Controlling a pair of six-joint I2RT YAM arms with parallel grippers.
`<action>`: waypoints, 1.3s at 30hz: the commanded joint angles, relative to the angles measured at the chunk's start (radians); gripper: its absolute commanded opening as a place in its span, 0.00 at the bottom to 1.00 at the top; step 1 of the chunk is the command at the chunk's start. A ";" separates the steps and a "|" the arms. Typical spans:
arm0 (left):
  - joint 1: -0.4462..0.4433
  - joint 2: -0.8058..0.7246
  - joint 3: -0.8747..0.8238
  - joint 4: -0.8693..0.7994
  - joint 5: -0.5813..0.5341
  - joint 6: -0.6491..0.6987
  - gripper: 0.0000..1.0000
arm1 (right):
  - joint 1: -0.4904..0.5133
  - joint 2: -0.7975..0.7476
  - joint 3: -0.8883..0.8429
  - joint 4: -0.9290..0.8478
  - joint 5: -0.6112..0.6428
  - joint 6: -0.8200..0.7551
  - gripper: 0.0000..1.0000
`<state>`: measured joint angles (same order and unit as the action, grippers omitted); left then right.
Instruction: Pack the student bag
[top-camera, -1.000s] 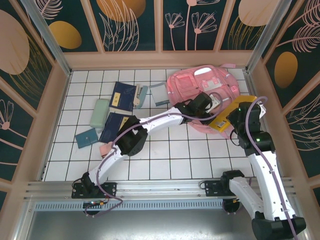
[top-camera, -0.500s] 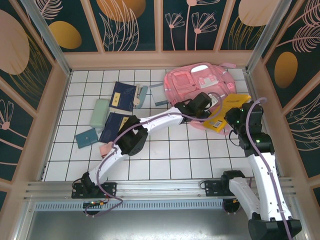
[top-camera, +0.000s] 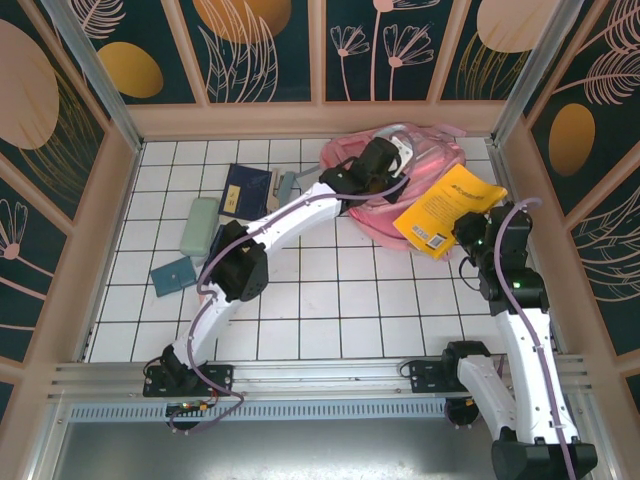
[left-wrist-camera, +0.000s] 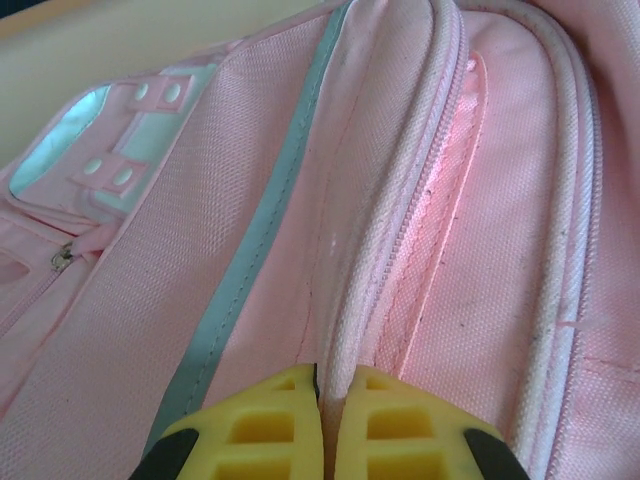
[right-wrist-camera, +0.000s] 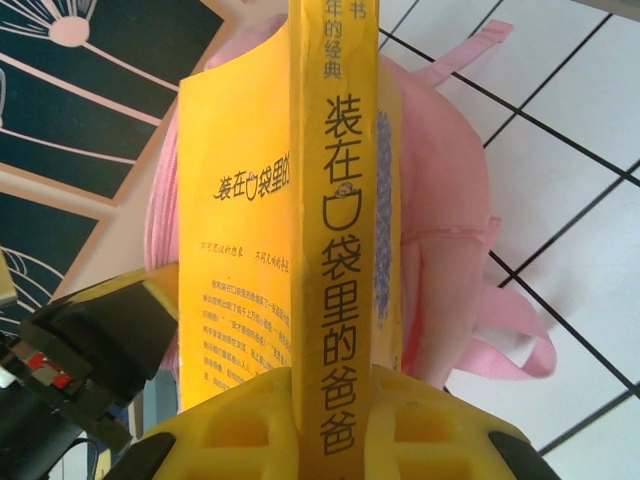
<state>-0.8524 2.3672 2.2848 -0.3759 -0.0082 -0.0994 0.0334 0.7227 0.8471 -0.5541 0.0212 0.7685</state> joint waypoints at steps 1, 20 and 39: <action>0.019 -0.079 0.054 0.033 0.034 -0.064 0.00 | -0.017 -0.011 -0.035 0.192 -0.081 0.023 0.00; 0.087 -0.084 0.094 0.084 0.093 -0.170 0.00 | -0.085 -0.063 -0.102 0.151 -0.049 0.035 0.00; 0.087 -0.111 0.099 0.117 0.222 -0.233 0.00 | -0.071 0.261 -0.337 1.232 -0.239 0.306 0.00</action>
<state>-0.7719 2.3550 2.3211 -0.3695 0.1871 -0.2928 -0.0456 0.9482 0.5224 0.3111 -0.2115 0.9974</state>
